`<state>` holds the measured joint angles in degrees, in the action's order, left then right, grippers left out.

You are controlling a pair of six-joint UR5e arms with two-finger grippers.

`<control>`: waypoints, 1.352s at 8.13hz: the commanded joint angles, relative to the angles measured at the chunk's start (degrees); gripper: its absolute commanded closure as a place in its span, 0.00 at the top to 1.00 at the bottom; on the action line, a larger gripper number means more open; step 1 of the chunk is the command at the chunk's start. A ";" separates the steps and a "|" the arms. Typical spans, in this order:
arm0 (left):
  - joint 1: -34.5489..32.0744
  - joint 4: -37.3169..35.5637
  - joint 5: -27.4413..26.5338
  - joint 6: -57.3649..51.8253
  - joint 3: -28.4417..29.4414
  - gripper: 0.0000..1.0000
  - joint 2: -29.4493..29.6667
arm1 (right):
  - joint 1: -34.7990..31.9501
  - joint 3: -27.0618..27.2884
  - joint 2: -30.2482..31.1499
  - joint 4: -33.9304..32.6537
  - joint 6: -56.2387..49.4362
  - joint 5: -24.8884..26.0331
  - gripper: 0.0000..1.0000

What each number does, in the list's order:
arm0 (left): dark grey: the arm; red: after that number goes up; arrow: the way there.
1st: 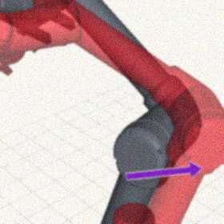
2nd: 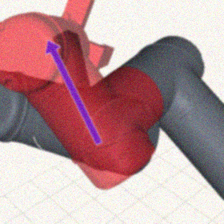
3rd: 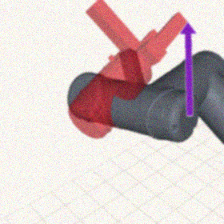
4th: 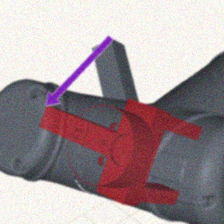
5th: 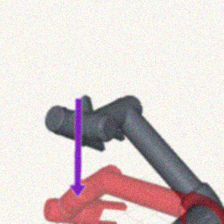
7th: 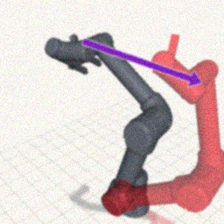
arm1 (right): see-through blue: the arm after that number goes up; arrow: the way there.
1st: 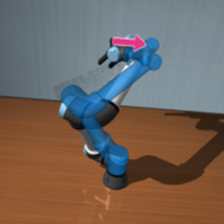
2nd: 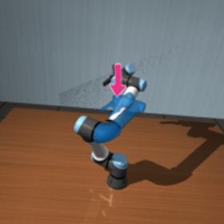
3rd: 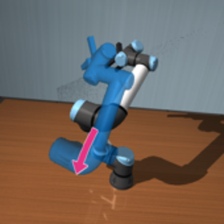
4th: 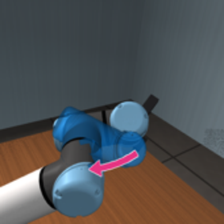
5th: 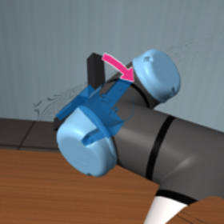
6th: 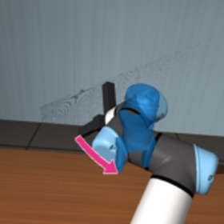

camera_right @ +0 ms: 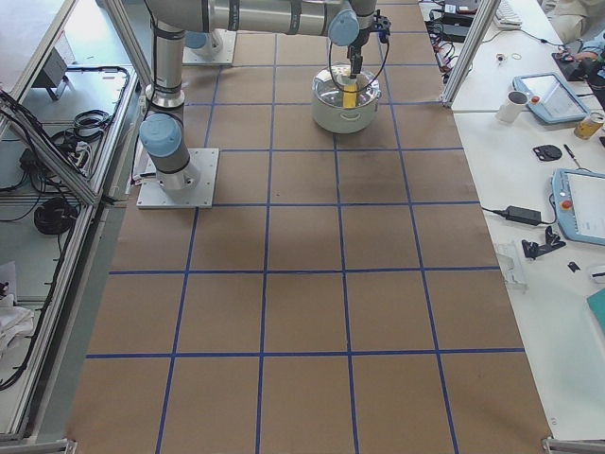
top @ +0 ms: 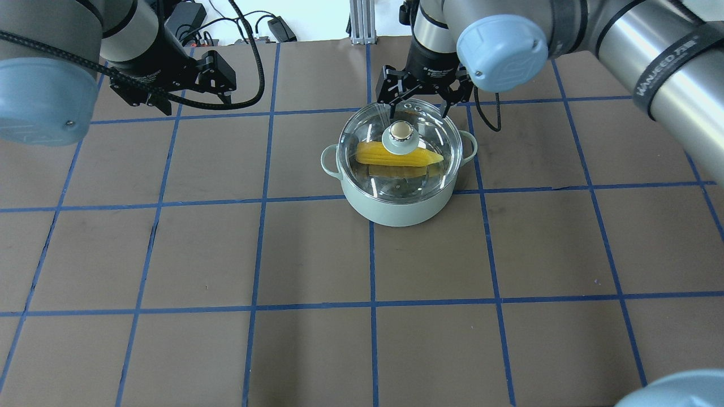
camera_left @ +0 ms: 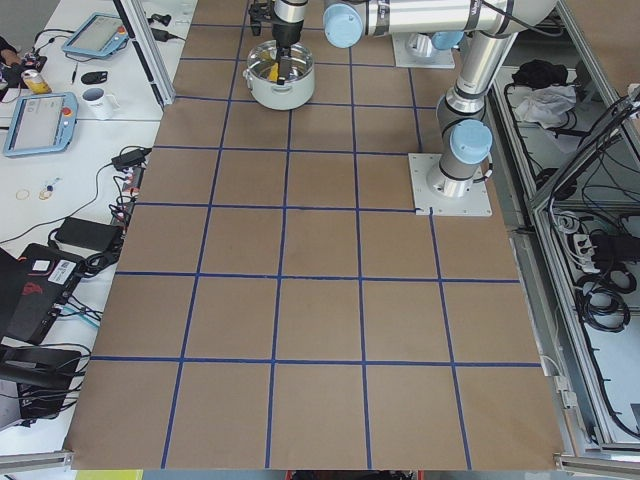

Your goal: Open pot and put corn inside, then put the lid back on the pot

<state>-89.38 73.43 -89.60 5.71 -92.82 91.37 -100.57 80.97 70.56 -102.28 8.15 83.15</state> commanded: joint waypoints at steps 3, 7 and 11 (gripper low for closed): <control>0.00 0.31 -0.14 -0.17 -0.34 1.00 -0.32 | 12.67 0.15 15.63 18.23 -19.40 2.78 1.00; 0.00 -0.22 -0.22 -0.17 -0.35 1.00 0.47 | 12.42 0.94 18.12 18.69 -18.43 4.13 1.00; 0.00 -0.31 -0.22 -0.08 -0.26 1.00 0.38 | 12.42 1.03 17.85 18.61 -18.17 4.13 1.00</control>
<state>-89.38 73.21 -89.83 5.54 -93.16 91.80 -88.15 81.97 88.46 -83.59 -10.10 87.29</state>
